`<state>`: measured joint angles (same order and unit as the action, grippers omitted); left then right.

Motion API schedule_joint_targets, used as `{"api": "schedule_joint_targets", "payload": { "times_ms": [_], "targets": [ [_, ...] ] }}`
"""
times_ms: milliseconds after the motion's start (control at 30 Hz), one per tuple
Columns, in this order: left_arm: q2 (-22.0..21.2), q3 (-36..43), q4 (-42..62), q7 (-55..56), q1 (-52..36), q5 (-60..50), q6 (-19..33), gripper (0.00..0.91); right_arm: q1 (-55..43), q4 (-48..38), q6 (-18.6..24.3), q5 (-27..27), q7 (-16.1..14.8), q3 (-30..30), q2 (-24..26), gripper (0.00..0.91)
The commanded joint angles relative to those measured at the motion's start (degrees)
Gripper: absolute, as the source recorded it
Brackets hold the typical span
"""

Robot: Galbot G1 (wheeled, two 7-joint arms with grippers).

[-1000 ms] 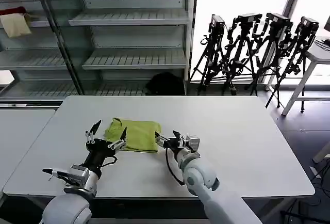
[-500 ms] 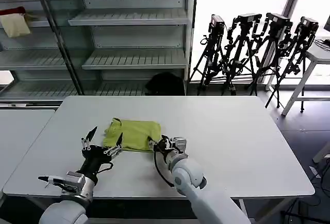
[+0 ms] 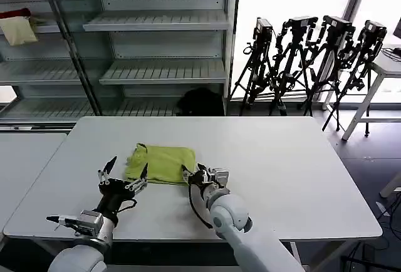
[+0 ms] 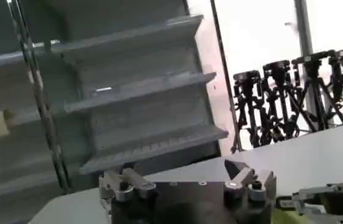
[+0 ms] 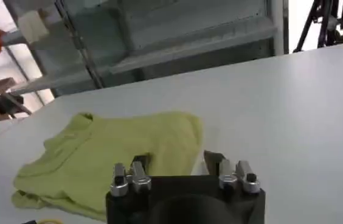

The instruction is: Fold and organize the clothes.

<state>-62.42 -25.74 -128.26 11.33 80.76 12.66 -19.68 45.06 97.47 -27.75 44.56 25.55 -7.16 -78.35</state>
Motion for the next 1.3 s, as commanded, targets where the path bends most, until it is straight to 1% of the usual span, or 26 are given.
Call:
{"api": "schedule_joint_targets", "payload": {
  "times_ms": [33, 67, 233, 500, 567, 600, 633, 667, 700, 733, 800, 833, 867, 900, 967, 1000, 1033, 1300],
  "targets": [
    [-0.23, 0.13, 0.06, -0.17, 0.39, -0.34, 0.13, 0.907, 0.37, -0.43, 1.63, 0.02, -0.85, 1.2, -0.44, 0.595],
    [-0.3, 0.15, 0.09, -0.21, 0.39, -0.37, 0.13, 0.907, 0.57, -0.54, 2.48, 0.13, -1.1, 1.52, -0.58, 0.595],
    [-0.28, 0.24, 0.1, -0.54, 0.43, -0.37, 0.17, 0.907, 1.25, -0.93, 2.98, 0.77, -2.51, 3.2, -0.69, 0.584],
    [-0.41, 0.77, 0.13, -0.76, 0.26, -0.4, 0.17, 0.907, 1.21, -2.03, 2.65, 1.2, -2.26, 3.48, -1.05, 0.574],
    [-0.36, 0.76, 0.15, -0.9, 0.27, -0.35, 0.17, 0.907, 1.0, -2.54, 2.64, 1.16, -2.21, 3.08, -1.26, 0.554],
    [-0.37, 0.8, 0.11, -0.94, 0.27, -0.32, 0.17, 0.907, 0.89, -2.68, 2.6, 1.16, -2.19, 2.88, -1.52, 0.534],
    [-0.39, 0.89, 0.02, -0.95, 0.29, -0.31, 0.14, 0.907, 0.82, -2.85, 2.58, 1.17, -2.16, 2.8, -1.79, 0.423],
    [-0.39, 0.93, -0.02, -0.95, 0.29, -0.32, 0.14, 0.907, 0.7, -2.97, 2.57, 1.18, -2.11, 2.66, -2.04, 0.373],
    [-0.4, 0.96, -0.06, -0.95, 0.35, -0.33, 0.14, 0.907, 0.59, -3.09, 2.56, 1.18, -2.11, 2.56, -2.31, 0.282],
    [-0.39, 0.95, -0.11, -0.96, 0.4, -0.31, 0.14, 0.907, 0.49, -3.3, 2.56, 1.16, -2.08, 2.34, -2.5, 0.252],
    [-0.35, 0.79, -0.13, -0.95, 0.5, -0.24, 0.14, 0.907, 0.21, -3.7, 2.55, 1.11, -2.06, 1.81, -2.75, 0.222],
    [-0.33, 0.75, -0.15, -0.96, 0.53, -0.2, 0.14, 0.907, 0.15, -3.74, 2.55, 1.11, -2.04, 1.73, -2.83, 0.171],
    [-0.33, 0.71, -0.21, -0.98, 0.56, -0.15, 0.15, 0.907, 0.03, -3.82, 2.54, 1.12, -2.05, 1.59, -2.89, 0.151],
    [-0.31, 0.68, -0.28, -1.01, 0.57, -0.11, 0.16, 0.907, -0.08, -3.94, 2.54, 1.11, -2.09, 1.56, -3.0, 0.111],
    [-0.33, 0.68, -0.31, -1.02, 0.58, -0.05, 0.17, 0.907, -0.15, -4.03, 2.54, 1.13, -2.05, 1.56, -3.09, 0.101],
    [-0.34, 0.67, -0.29, -1.09, 0.57, -0.05, 0.17, 0.907, -0.17, -4.06, 2.57, 1.14, -2.06, 1.56, -3.13, 0.03],
    [-0.35, 0.69, -0.25, -1.12, 0.58, -0.04, 0.18, 0.907, -0.19, -4.05, 2.58, 1.12, -2.08, 1.53, -3.12, 0.0],
    [-0.46, 0.86, -0.1, -1.23, 0.62, -0.08, 0.2, 0.907, -0.17, -3.75, 2.74, 1.01, -2.0, 1.68, -2.87, 0.0]
  ]
}}
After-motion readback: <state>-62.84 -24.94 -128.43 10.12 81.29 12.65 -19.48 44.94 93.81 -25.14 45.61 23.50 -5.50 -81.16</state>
